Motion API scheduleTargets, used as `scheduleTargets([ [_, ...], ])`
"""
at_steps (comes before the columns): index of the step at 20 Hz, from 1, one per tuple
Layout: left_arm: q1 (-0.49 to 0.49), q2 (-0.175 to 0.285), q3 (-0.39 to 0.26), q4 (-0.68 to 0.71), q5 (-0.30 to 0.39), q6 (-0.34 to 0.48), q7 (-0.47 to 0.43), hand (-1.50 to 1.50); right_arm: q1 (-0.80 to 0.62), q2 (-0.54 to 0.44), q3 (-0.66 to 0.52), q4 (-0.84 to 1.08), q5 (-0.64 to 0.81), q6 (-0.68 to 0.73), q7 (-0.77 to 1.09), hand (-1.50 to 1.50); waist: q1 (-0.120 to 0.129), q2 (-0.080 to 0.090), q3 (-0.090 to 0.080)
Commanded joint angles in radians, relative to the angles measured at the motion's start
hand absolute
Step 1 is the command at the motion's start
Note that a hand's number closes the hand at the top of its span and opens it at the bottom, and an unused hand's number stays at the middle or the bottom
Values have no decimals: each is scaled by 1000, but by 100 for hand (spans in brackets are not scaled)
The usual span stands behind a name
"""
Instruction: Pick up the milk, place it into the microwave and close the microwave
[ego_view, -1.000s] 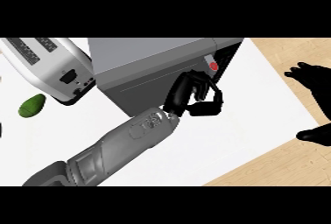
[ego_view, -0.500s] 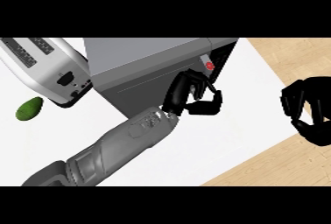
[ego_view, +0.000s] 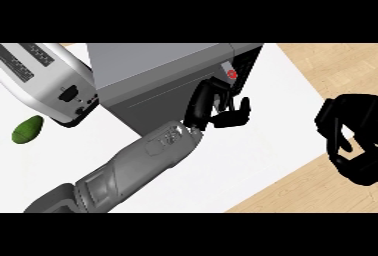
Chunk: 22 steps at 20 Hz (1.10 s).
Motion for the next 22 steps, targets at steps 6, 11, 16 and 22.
scheduleTargets([
  [6,-95,-55,11,47,4,1,-18,150,24,1,27,-79,-31,62,-22,150,-44,6,3],
  [11,-92,-55,6,47,9,15,-28,150,20,-8,31,-113,-39,56,1,150,-44,9,2],
  [16,14,-57,178,-8,221,17,77,150,75,-26,130,-149,-38,99,73,150,17,37,-16],
  [22,50,-59,288,-17,323,-49,15,150,151,0,173,-201,-64,63,99,150,59,25,-17],
])
